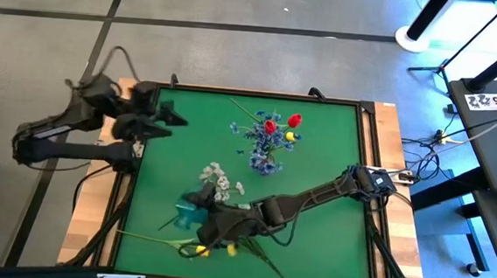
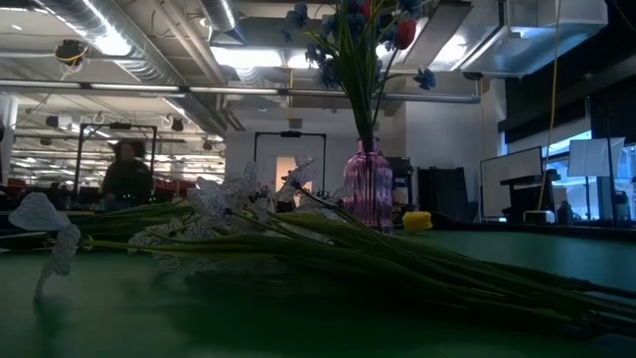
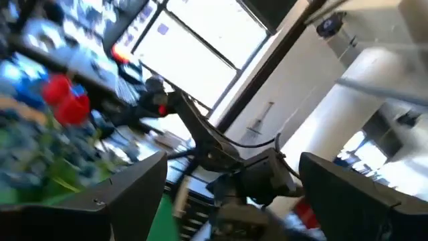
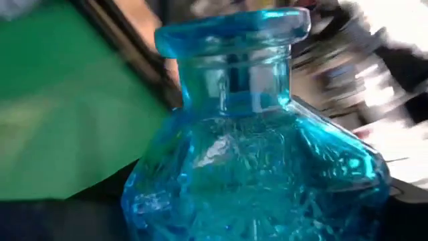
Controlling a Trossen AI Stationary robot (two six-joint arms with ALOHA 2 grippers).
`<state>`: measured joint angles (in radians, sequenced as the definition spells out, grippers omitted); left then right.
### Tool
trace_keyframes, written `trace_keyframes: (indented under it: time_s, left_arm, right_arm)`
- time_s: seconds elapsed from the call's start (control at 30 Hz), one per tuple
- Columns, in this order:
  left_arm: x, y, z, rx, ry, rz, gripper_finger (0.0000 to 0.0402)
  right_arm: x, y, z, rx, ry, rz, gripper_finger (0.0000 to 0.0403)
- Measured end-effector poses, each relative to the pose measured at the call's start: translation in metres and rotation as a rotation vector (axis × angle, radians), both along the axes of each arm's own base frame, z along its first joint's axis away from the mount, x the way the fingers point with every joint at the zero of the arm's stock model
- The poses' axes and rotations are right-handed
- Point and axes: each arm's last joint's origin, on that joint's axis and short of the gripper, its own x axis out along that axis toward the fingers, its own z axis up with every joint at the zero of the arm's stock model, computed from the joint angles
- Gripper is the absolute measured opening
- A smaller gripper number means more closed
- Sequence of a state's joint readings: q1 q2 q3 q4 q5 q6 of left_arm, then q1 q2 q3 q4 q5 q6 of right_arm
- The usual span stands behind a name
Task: Sort flowers into vase by color
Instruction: Move the blue vase to the bottom of the table
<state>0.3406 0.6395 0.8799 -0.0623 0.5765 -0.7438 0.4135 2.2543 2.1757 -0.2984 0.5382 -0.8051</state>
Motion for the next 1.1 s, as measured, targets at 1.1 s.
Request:
trace_keyframes:
  time_s: [1.1]
  left_arm:
    - [-0.039, -0.013, 0.001, 0.171, -0.063, 0.056, 0.0334]
  right_arm:
    - [-0.188, -0.026, -0.191, 1.118, -0.441, -0.559, 0.0314]
